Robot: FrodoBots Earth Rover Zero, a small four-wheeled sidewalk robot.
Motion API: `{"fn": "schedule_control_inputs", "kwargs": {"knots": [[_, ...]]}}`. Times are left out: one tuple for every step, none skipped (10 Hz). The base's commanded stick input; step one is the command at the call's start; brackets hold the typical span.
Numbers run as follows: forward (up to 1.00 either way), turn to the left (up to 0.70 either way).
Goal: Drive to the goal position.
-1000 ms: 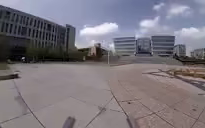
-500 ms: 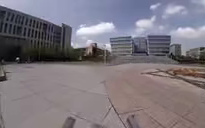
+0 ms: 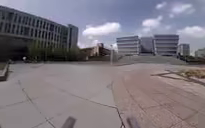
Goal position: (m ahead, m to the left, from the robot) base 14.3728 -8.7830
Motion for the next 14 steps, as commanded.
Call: {"fn": "schedule_control_inputs", "kwargs": {"knots": [[0.7,0.13],[0.7,0.13],[0.7,0.13],[0.7,-0.02],[0.7,-0.19],[0.7,-0.22],[0.7,-0.22],[0.7,-0.22],[0.7,-0.22],[0.7,-0.22],[0.7,-0.22],[0.7,-0.12],[0.7,0.01],[0.7,0.04]]}}
